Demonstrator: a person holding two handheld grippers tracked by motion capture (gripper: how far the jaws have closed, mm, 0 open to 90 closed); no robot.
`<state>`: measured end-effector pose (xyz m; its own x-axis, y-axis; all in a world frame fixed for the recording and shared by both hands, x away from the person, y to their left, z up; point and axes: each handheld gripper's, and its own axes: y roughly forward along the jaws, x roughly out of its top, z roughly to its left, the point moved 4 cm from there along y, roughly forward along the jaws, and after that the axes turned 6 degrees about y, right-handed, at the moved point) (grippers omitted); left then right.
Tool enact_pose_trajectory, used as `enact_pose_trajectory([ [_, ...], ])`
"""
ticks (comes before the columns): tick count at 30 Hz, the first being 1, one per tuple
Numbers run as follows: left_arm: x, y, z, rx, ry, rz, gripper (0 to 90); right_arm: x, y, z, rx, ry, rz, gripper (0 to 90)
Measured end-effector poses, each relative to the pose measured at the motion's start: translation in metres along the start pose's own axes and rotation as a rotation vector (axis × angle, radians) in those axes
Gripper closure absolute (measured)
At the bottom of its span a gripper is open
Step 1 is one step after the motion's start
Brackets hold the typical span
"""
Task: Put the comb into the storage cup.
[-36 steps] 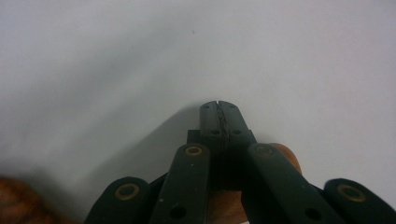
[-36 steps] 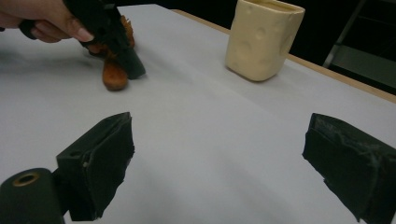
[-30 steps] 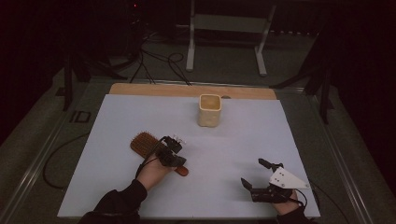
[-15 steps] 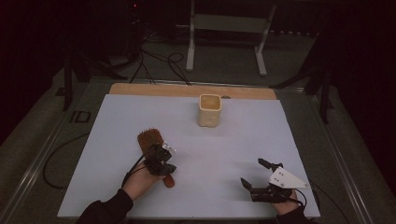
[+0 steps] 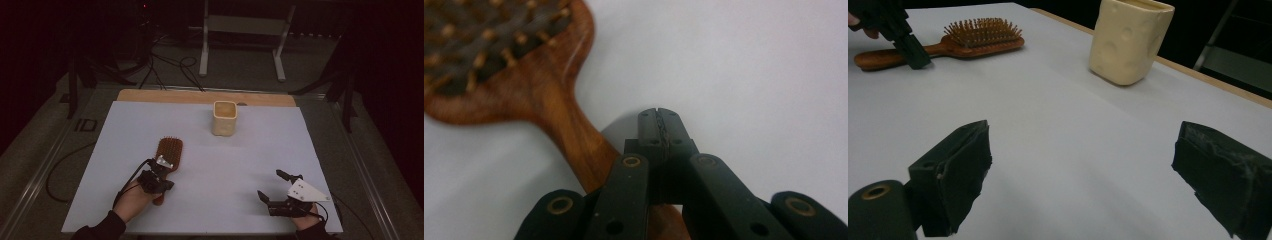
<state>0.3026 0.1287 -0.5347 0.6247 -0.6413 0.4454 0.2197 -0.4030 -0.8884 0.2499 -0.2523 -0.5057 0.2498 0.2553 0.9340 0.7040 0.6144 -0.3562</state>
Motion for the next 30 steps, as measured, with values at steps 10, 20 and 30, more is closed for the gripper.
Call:
enact_pose_trajectory([
  [10,-0.020,-0.014,0.014,0.036,-0.007,0.033,90.0,0.000,0.001,0.001,0.002,0.001,0.001,8.3],
  [20,-0.030,-0.023,0.027,0.059,-0.028,0.052,90.0,0.000,0.001,0.001,0.003,-0.001,0.004,8.3],
  [30,-0.030,-0.029,0.035,0.087,-0.026,0.067,90.0,0.000,0.001,0.001,0.004,0.000,0.002,8.3],
])
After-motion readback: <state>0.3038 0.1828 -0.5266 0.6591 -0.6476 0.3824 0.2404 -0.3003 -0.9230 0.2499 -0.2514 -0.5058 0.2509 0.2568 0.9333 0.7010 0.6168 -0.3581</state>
